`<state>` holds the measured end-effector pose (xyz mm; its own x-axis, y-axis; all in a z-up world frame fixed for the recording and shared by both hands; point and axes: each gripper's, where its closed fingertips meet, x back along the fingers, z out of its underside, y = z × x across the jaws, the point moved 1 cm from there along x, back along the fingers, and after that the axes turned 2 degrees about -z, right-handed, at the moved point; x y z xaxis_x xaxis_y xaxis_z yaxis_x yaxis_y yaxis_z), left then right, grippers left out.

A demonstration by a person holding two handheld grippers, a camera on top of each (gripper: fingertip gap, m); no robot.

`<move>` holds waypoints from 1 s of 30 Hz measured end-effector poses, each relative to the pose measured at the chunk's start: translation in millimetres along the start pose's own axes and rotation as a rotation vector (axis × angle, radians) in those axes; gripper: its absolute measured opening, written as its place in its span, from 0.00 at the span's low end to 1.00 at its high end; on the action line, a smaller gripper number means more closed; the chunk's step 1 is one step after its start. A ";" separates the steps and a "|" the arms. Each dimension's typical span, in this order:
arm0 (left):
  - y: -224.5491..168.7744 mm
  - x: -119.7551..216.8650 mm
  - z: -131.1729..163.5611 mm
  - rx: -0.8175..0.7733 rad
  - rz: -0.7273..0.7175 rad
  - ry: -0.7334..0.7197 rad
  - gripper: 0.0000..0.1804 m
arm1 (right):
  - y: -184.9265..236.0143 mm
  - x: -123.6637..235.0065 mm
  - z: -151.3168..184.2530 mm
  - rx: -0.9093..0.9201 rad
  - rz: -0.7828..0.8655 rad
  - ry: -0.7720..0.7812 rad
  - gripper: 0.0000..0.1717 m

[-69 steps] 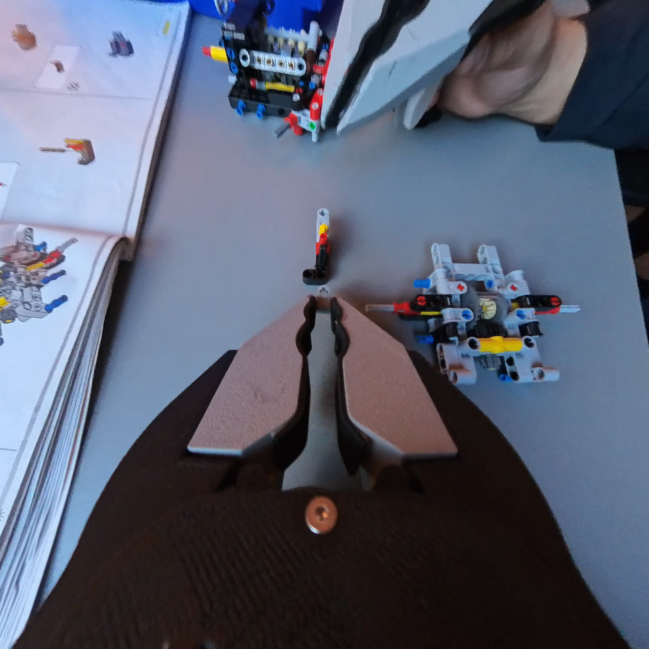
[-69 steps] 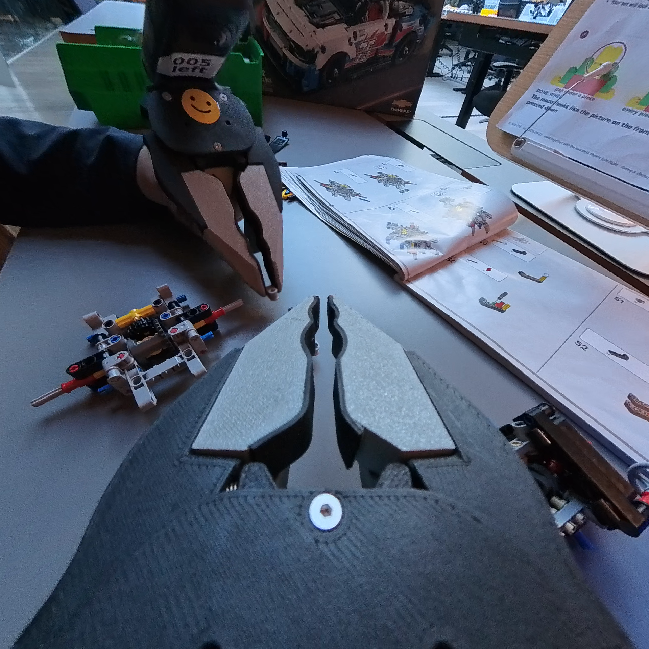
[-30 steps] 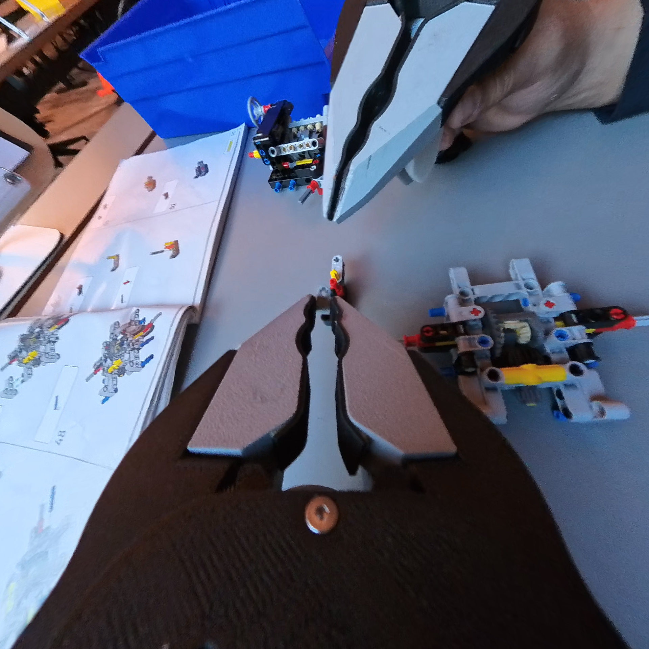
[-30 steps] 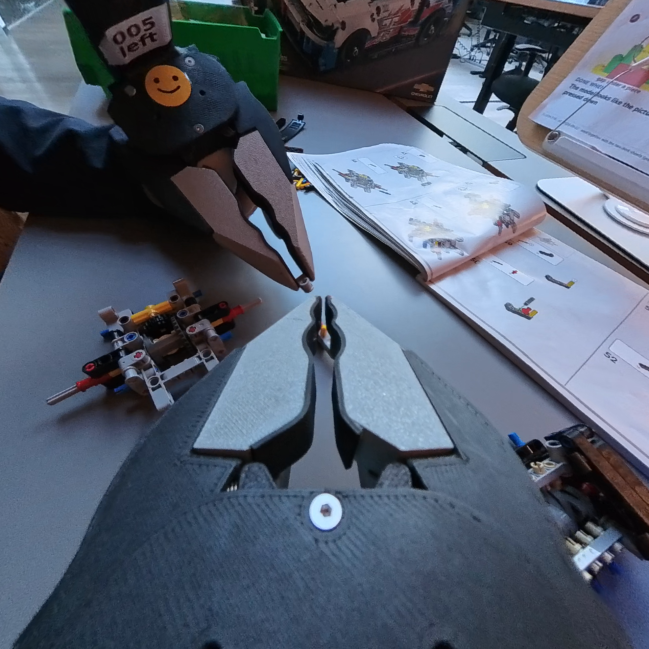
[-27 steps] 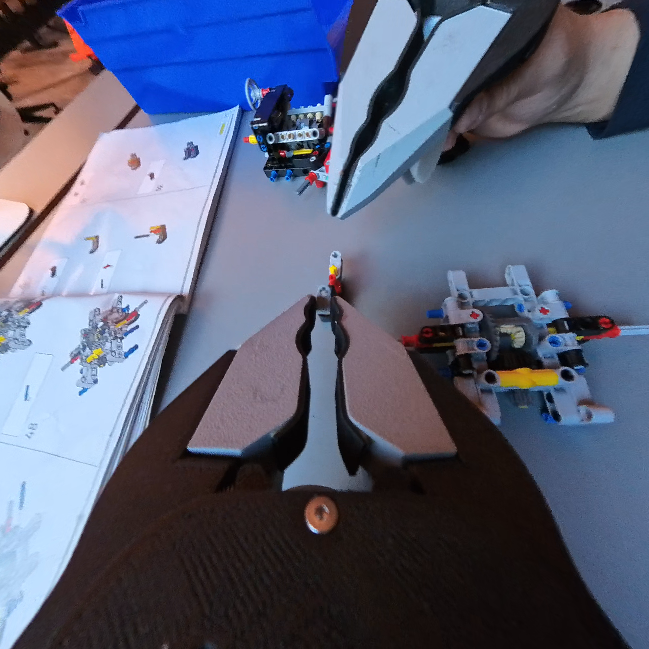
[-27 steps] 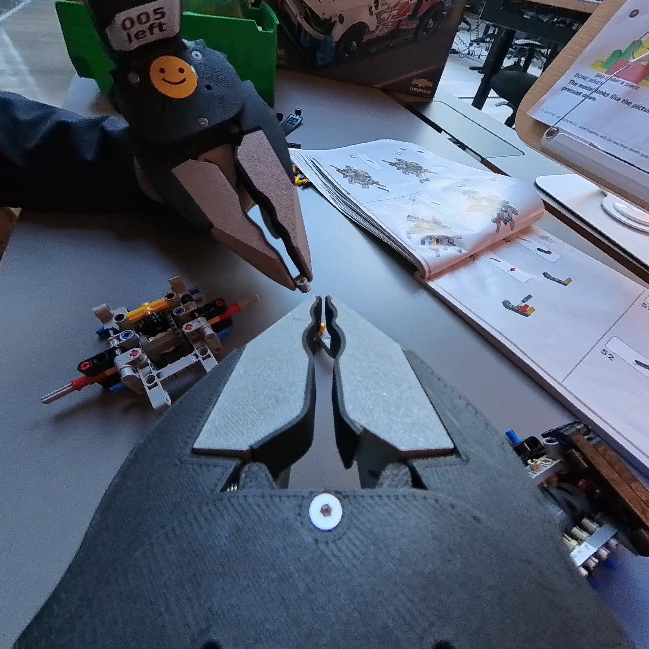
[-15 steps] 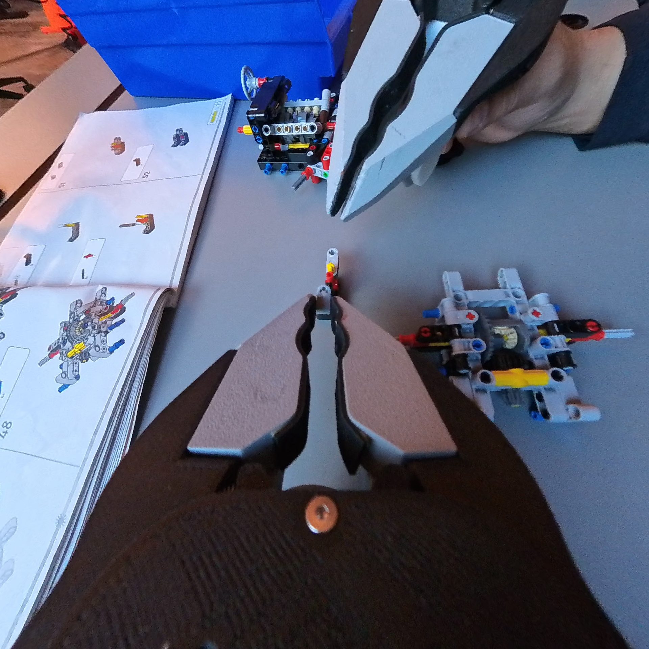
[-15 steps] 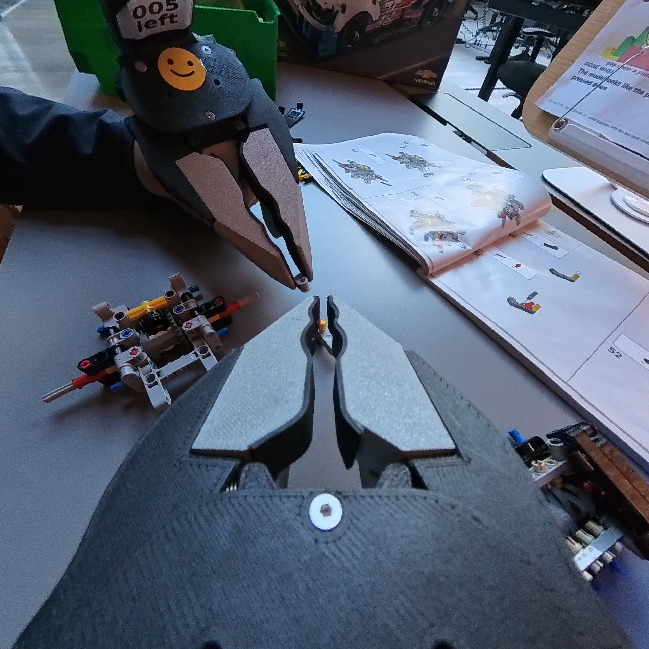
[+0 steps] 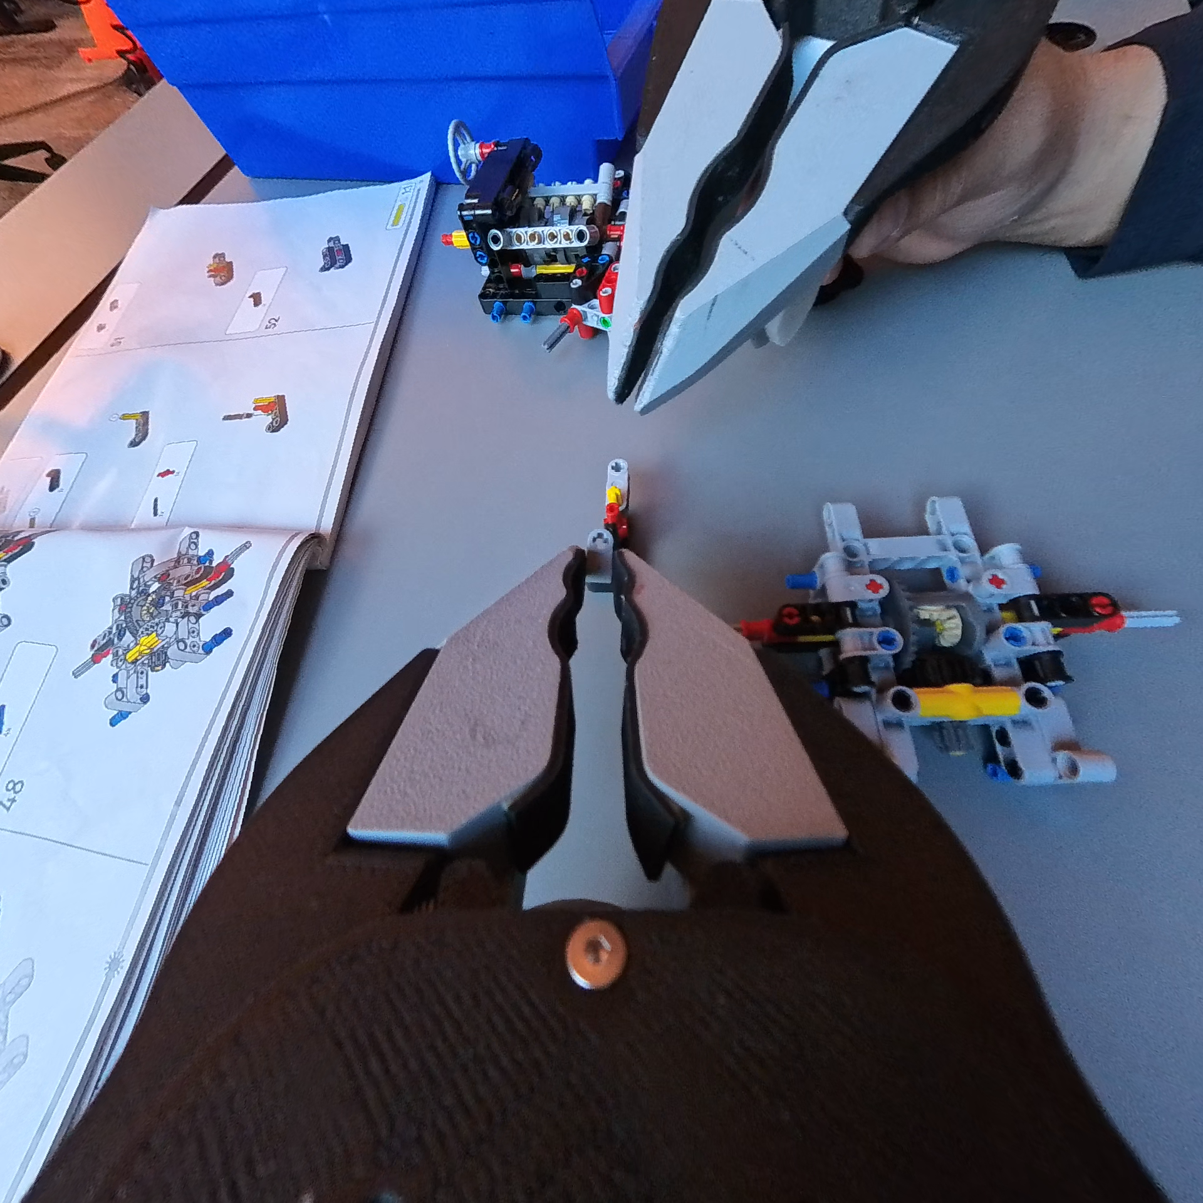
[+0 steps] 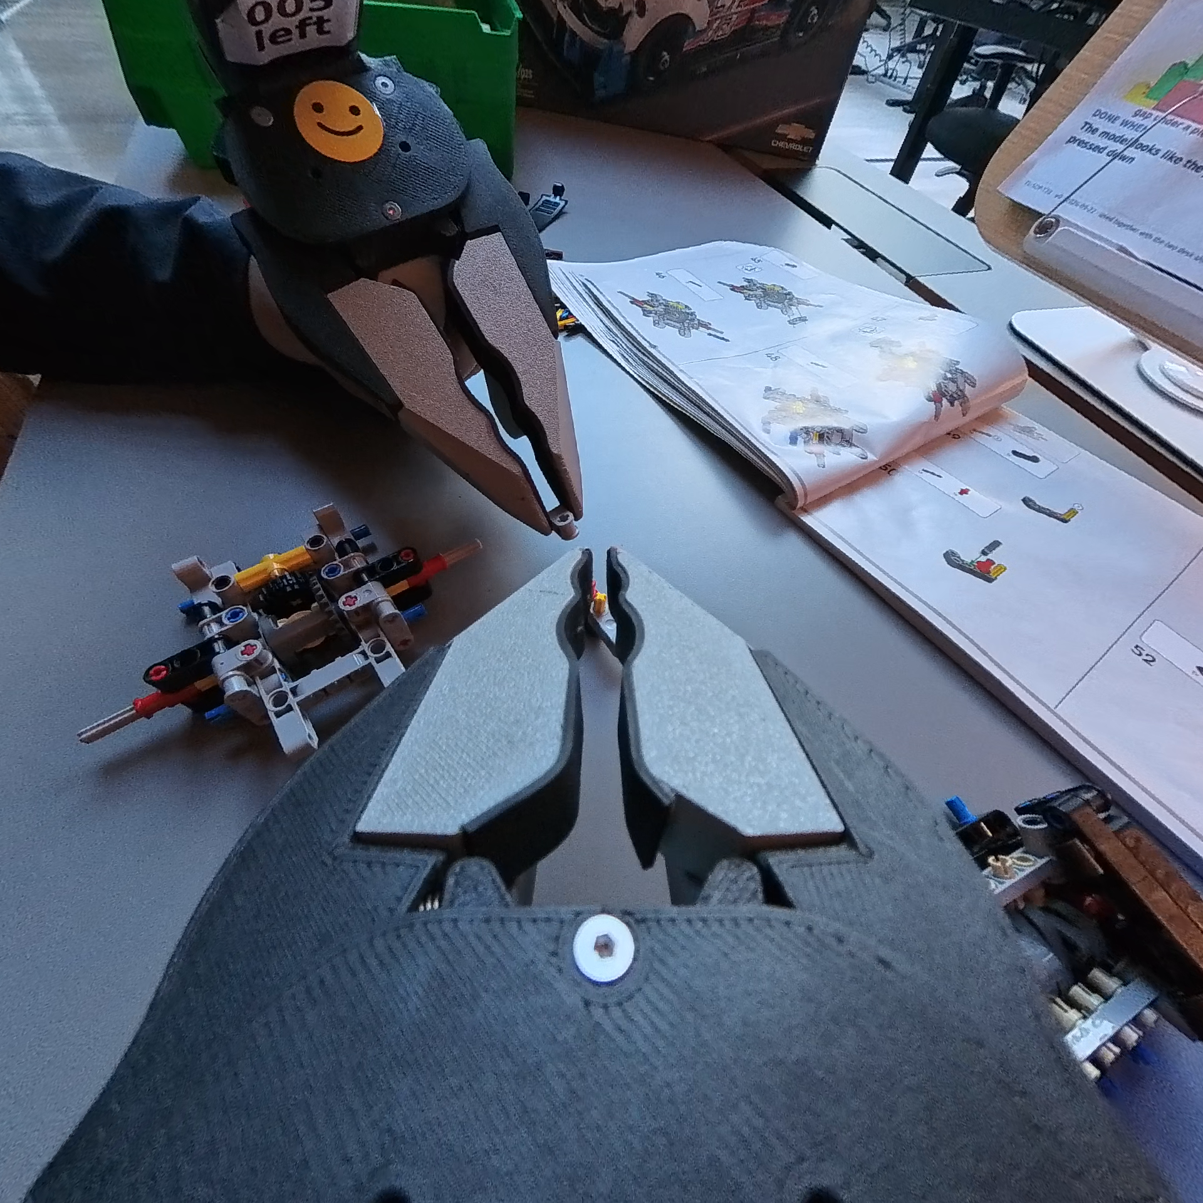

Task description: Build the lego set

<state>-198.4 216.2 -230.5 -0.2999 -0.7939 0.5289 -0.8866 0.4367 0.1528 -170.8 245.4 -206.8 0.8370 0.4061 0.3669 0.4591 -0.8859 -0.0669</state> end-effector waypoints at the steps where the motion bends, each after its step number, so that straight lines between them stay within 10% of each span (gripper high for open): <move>1: -0.2 -0.1 0.0 -0.001 0.000 0.000 0.03 | 0.0 0.1 -0.1 0.000 0.000 0.000 0.00; 30: -3.0 -1.5 1.3 -0.005 0.020 0.012 0.03 | 3.9 -1.3 1.7 0.016 -0.022 0.013 0.02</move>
<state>-195.7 215.6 -232.9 -0.3135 -0.7796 0.5421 -0.8785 0.4548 0.1460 -169.5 241.8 -209.1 0.8227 0.4224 0.3804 0.4823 -0.8729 -0.0736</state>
